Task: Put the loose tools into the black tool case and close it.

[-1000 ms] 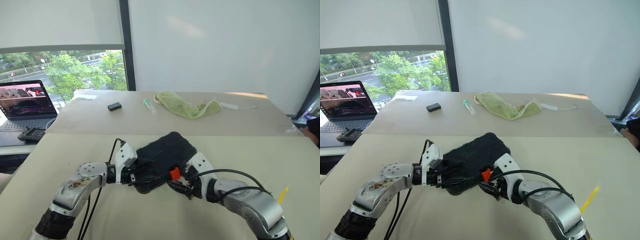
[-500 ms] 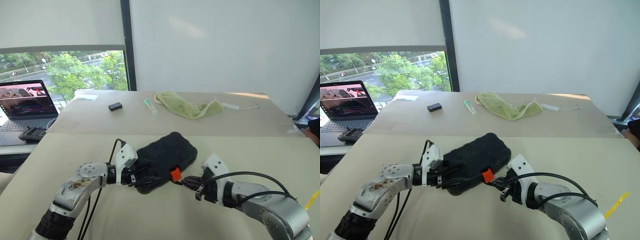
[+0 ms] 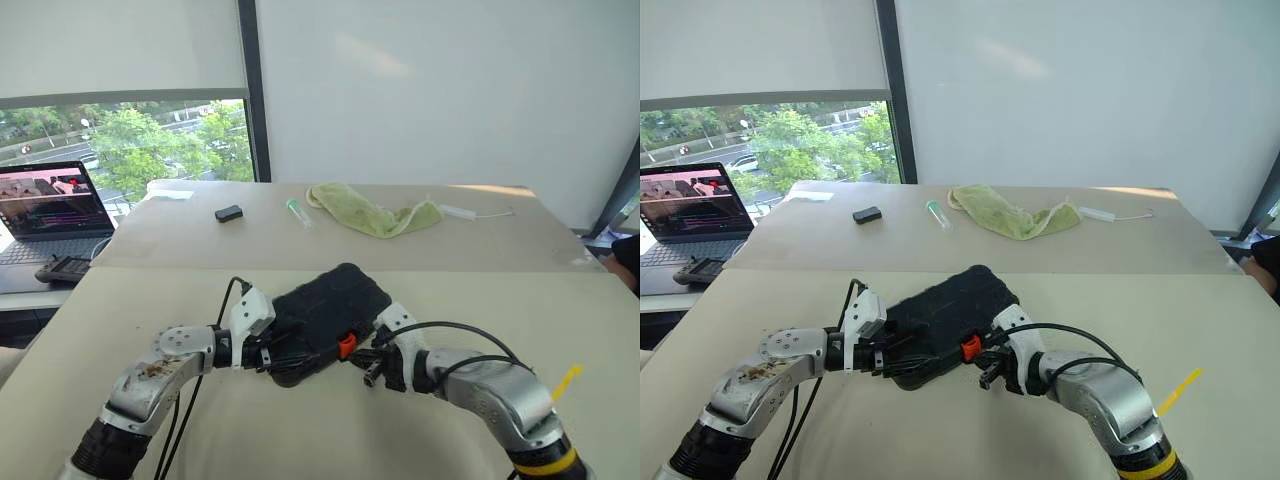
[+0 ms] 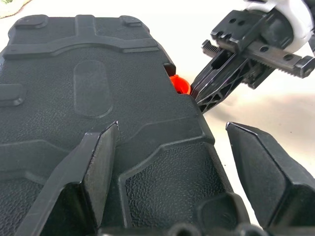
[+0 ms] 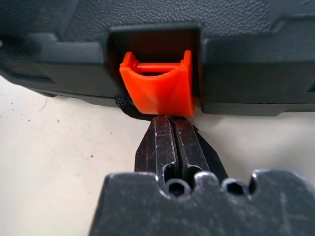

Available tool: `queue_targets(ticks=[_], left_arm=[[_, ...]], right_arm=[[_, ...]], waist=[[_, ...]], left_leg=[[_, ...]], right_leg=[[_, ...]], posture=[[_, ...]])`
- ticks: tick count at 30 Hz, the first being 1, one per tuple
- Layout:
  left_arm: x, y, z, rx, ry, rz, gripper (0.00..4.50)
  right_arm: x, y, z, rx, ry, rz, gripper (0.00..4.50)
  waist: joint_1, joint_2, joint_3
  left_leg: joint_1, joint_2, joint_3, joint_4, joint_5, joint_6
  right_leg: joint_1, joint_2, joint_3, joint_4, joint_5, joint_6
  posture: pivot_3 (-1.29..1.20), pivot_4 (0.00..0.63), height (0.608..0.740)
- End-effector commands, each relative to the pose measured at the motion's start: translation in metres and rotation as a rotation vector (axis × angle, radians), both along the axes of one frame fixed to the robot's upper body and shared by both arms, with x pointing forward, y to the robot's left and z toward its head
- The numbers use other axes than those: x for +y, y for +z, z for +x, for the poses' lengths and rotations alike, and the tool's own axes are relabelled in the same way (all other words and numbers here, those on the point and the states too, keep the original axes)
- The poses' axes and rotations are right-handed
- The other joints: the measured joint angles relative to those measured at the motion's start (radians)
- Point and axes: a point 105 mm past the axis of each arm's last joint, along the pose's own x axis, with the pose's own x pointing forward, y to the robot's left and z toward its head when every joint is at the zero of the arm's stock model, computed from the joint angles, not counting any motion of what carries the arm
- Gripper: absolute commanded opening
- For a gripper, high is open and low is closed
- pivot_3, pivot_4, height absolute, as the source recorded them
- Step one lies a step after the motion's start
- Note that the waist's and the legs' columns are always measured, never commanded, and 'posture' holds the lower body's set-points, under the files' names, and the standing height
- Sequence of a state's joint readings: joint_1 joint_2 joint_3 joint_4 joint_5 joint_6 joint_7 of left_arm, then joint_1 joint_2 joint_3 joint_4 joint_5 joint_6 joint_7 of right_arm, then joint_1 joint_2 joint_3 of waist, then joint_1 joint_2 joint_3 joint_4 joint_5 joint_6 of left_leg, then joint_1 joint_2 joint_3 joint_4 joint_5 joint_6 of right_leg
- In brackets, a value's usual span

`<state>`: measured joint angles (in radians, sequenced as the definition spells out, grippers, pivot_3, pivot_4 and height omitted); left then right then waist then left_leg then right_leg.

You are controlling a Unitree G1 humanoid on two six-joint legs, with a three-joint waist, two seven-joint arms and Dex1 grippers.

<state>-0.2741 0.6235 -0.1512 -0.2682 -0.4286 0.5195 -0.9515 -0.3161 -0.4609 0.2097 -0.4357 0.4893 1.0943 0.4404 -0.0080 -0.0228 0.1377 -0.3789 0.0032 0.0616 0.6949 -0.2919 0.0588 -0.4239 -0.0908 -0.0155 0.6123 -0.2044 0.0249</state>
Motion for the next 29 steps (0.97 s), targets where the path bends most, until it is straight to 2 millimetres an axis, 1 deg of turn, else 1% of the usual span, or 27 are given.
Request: queue_targets(ticks=[1, 3, 4, 6, 9, 11, 12, 13, 14, 16, 17, 18, 20, 21, 23, 24, 27, 29], left_arm=[[0.003, -0.03, -0.006, 0.107, 0.018, 0.045, 3.75], [0.004, -0.03, -0.006, 0.101, 0.022, 0.042, 3.75], [0.005, -0.029, -0.006, 0.09, 0.03, 0.032, 3.75], [0.009, -0.021, -0.002, 0.05, 0.077, -0.011, 3.75], [0.018, -0.006, -0.001, 0.02, 0.133, -0.094, 3.75], [0.03, 0.007, -0.011, -0.008, 0.158, -0.153, 4.25], [0.04, 0.011, -0.017, -0.003, 0.186, -0.171, 4.37], [0.048, 0.012, -0.024, -0.002, 0.208, -0.174, 4.5], [0.053, 0.013, -0.028, 0.002, 0.224, -0.172, 4.5], [0.069, 0.011, -0.038, 0.01, 0.282, -0.155, 4.5], [0.079, 0.009, -0.043, 0.016, 0.316, -0.141, 4.5], [0.088, 0.007, -0.048, 0.025, 0.342, -0.13, 4.5], [0.105, 0.002, -0.059, 0.036, 0.395, -0.098, 4.5], [0.114, -0.001, -0.065, 0.042, 0.424, -0.081, 4.5], [0.128, -0.005, -0.076, 0.052, 0.46, -0.049, 4.5], [0.132, -0.007, -0.08, 0.055, 0.471, -0.03, 4.5], [0.139, -0.014, -0.089, 0.086, 0.491, -0.027, 4.5], [0.139, -0.017, -0.094, 0.099, 0.49, -0.04, 4.5]], right_arm=[[0.008, 0.033, 0.007, -0.163, 0.034, 0.062, 0.02], [0.006, 0.032, 0.004, -0.17, 0.042, 0.062, 0.02], [0.001, 0.031, -0.001, -0.177, 0.048, 0.054, 0.02], [-0.016, 0.031, -0.009, -0.232, 0.03, 0.029, 0.02], [-0.035, 0.038, -0.022, -0.274, 0.002, 0.052, 0.83], [-0.052, 0.041, -0.04, -0.303, -0.001, 0.059, 1.43], [-0.063, 0.044, -0.05, -0.321, -0.007, 0.063, 1.55], [-0.072, 0.045, -0.059, -0.336, -0.012, 0.053, 1.91], [-0.077, 0.046, -0.064, -0.345, -0.014, 0.045, 2.17], [-0.092, 0.047, -0.079, -0.357, -0.013, 0.03, 2.96], [-0.1, 0.049, -0.085, -0.367, -0.019, 0.019, 3.24], [-0.108, 0.05, -0.091, -0.374, -0.022, 0.005, 3.74], [-0.122, 0.054, -0.1, -0.393, -0.037, -0.025, 4.28], [-0.131, 0.057, -0.103, -0.415, -0.051, -0.045, 4.4], [-0.144, 0.061, -0.108, -0.433, -0.062, -0.082, 4.4], [-0.149, 0.061, -0.111, -0.437, -0.061, -0.097, 4.4], [-0.158, 0.061, -0.116, -0.439, -0.056, -0.126, 4.4], [-0.163, 0.06, -0.117, -0.437, -0.054, -0.141, 4.4]], waist=[[-0.001, 0.0, 0.0], [-0.002, 0.0, 0.0], [-0.003, 0.0, 0.0], [0.002, 0.002, 0.0], [0.006, 0.001, 0.0], [0.001, 0.002, 0.0], [0.002, 0.002, 0.0], [0.004, 0.002, 0.0], [0.005, 0.002, 0.0], [0.004, 0.002, 0.001], [0.004, 0.002, 0.001], [0.005, 0.002, 0.001], [0.008, 0.001, 0.002], [0.011, 0.001, 0.002], [0.015, 0.0, 0.002], [0.018, 0.0, 0.002], [0.025, 0.0, 0.003], [0.027, 0.0, 0.003]], left_leg=[[0.0, 0.0, 0.0, 0.0, 0.0, 0.0], [0.0, 0.0, 0.0, 0.0, 0.0, 0.0], [-0.001, 0.0, 0.0, 0.0, 0.0, 0.0], [-0.001, 0.0, 0.0, 0.0, 0.0, 0.0], [-0.001, 0.0, 0.0, -0.001, -0.002, 0.002], [-0.001, 0.0, 0.0, -0.001, -0.002, 0.002], [-0.004, 0.0, 0.0, 0.0, -0.002, 0.001], [-0.003, 0.001, -0.001, -0.001, -0.003, 0.001], [-0.004, 0.003, -0.001, -0.001, -0.004, 0.001], [-0.003, 0.005, -0.001, -0.001, -0.006, -0.001], [-0.002, 0.005, 0.0, -0.001, -0.006, -0.001], [-0.002, 0.005, 0.0, -0.001, -0.006, -0.001], [-0.001, 0.005, 0.0, 0.0, -0.006, -0.001], [-0.001, 0.005, 0.0, 0.0, -0.006, -0.001], [-0.001, 0.005, 0.001, 0.0, -0.006, -0.001], [0.0, 0.006, 0.001, 0.0, -0.006, -0.001], [0.002, 0.006, 0.002, 0.0, -0.006, -0.001], [0.002, 0.006, 0.002, 0.0, -0.006, -0.001]], right_leg=[[0.0, 0.0, 0.0, 0.0, 0.0, 0.0], [0.0, 0.0, 0.0, 0.0, 0.0, 0.0], [0.0, 0.0, 0.0, 0.0, 0.0, 0.0], [-0.001, -0.001, 0.0, 0.0, 0.0, 0.0], [0.0, -0.002, -0.001, -0.001, -0.001, 0.002], [-0.001, -0.002, 0.0, -0.001, -0.001, 0.002], [-0.002, -0.002, -0.001, -0.001, -0.001, 0.002], [-0.002, -0.002, -0.001, -0.001, -0.001, 0.002], [-0.001, -0.002, 0.0, -0.001, -0.003, 0.001], [-0.001, -0.002, 0.0, -0.001, -0.004, 0.001], [-0.001, -0.001, 0.0, -0.001, -0.004, 0.001], [-0.001, -0.001, -0.001, -0.001, -0.004, 0.001], [0.0, 0.0, -0.001, -0.001, -0.004, 0.001], [0.0, 0.0, -0.001, -0.002, -0.005, 0.001], [0.0, -0.001, -0.001, -0.002, -0.008, -0.002], [0.0, -0.001, 0.0, -0.002, -0.013, 0.0], [0.001, -0.002, 0.0, -0.002, -0.013, 0.0], [0.0, -0.004, 0.0, -0.002, -0.014, -0.001]], posture=[[0.0, 0.15, 0.74], [0.0, 0.15, 0.74], [0.0, 0.15, 0.74], [0.0, 0.15, 0.74], [0.0, 0.15, 0.74], [0.0, 0.15, 0.74], [0.0, 0.15, 0.74], [0.0, 0.15, 0.74], [0.0, 0.15, 0.74], [0.0, 0.15, 0.74], [0.0, 0.15, 0.74], [0.0, 0.15, 0.74], [0.0, 0.15, 0.74], [0.0, 0.15, 0.74], [0.0, 0.15, 0.74], [0.0, 0.15, 0.74], [0.0, 0.15, 0.74], [0.0, 0.15, 0.74]])
